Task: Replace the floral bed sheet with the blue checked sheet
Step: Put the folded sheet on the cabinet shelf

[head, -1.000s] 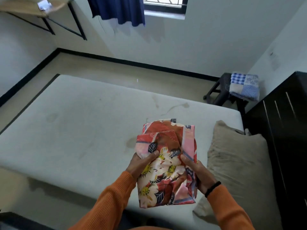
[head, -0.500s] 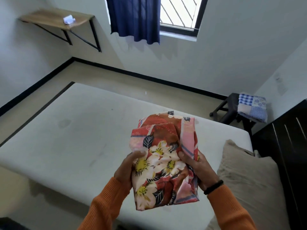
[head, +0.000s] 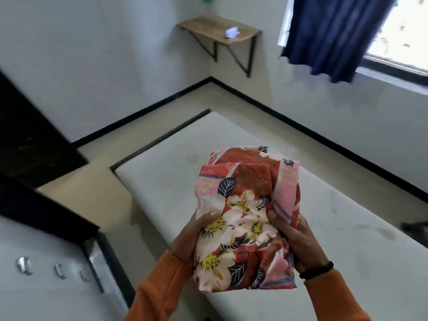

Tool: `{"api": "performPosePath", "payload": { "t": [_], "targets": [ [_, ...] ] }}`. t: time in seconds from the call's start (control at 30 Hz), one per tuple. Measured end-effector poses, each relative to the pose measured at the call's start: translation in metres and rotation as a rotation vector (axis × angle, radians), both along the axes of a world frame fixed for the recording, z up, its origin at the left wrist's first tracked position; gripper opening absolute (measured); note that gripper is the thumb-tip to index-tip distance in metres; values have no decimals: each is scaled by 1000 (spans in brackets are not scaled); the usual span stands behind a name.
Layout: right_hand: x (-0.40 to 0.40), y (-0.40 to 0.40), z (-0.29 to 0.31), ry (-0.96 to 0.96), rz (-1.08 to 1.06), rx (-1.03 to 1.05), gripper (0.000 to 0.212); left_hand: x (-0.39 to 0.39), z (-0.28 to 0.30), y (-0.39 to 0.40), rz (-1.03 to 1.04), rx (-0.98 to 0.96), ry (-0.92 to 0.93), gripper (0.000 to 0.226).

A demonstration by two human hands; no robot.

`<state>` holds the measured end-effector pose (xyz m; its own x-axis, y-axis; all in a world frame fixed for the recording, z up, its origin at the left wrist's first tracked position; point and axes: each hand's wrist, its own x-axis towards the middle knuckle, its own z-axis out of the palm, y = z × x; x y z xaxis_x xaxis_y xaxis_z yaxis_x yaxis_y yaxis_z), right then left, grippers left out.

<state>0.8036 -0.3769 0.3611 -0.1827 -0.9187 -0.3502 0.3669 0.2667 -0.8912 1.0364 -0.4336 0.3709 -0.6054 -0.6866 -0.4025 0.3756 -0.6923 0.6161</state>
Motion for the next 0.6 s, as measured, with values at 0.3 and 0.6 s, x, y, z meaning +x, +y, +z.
{"api": "performPosePath", "payload": {
  "t": [0.3,0.6],
  "targets": [
    [160,-152,17,9,456,-90,42,158,26,-45,479,-1,8,52],
    [317,-278,44,76,925,-157,40,272,43,-73,910,-54,-19,53]
  ]
}}
